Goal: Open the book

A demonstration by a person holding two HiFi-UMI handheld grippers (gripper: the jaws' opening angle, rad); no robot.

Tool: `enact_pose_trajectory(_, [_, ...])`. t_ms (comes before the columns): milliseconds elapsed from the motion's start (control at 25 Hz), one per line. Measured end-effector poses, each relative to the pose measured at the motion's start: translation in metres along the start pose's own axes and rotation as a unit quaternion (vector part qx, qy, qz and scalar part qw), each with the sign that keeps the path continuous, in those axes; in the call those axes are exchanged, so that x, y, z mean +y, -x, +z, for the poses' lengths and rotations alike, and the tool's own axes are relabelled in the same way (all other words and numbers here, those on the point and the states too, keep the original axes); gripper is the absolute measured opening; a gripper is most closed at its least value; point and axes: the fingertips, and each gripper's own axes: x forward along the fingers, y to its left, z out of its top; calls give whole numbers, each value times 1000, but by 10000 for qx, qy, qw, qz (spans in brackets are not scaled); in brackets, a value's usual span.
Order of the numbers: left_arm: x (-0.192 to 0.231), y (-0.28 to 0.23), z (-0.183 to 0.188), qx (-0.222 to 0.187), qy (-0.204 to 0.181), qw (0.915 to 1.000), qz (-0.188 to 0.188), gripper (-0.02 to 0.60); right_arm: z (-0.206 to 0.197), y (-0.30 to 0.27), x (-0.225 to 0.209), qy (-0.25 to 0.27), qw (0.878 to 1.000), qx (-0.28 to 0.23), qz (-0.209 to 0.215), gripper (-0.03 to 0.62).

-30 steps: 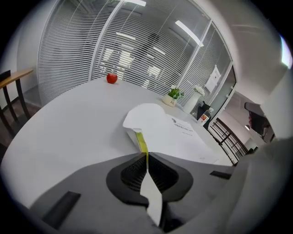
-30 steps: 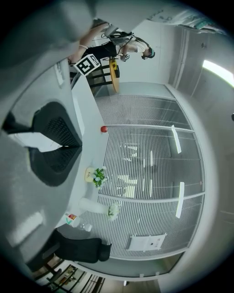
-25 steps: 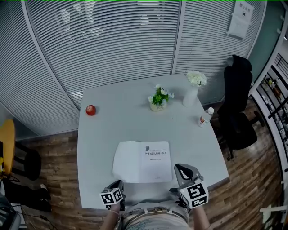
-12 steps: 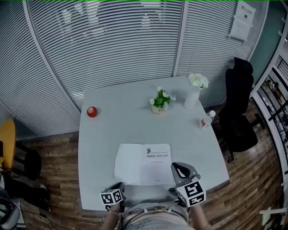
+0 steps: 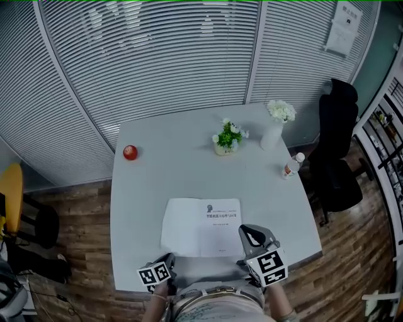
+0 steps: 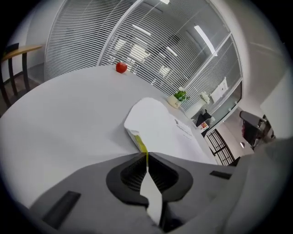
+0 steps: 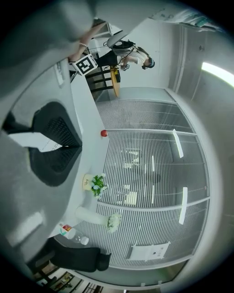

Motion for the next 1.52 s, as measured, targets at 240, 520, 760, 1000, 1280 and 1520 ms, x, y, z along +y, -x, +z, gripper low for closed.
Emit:
enact_pose_trajectory(240, [2,4,-2,-16,-8,10000,63,12,-5,-1,0,-16,10000,63,9,3])
enact_pose_trajectory(520, [2,5,-3,-149,374,9991,-94,13,-7,-3,-1,-51,10000,78,10,3])
enact_pose_trajectory(760, [4,6,-4,-189,445,9988,-94,39,-9,-6,0,-73,9999,115,13,3])
enact_pose_trajectory(1000, [5,6,-8,-98,490,9987,-87,114,-15,-8,4,-36,9998,183,94,3])
enact_pose_trajectory(1280, [4,11,-13,135,371,9991,-131,140,-16,-11,1,-58,9998,185,87,3])
enact_pose_trajectory(1520, [-14,19,8,-55,-35,9999,-136,140,-18,-13,0,-90,9996,229,110,3])
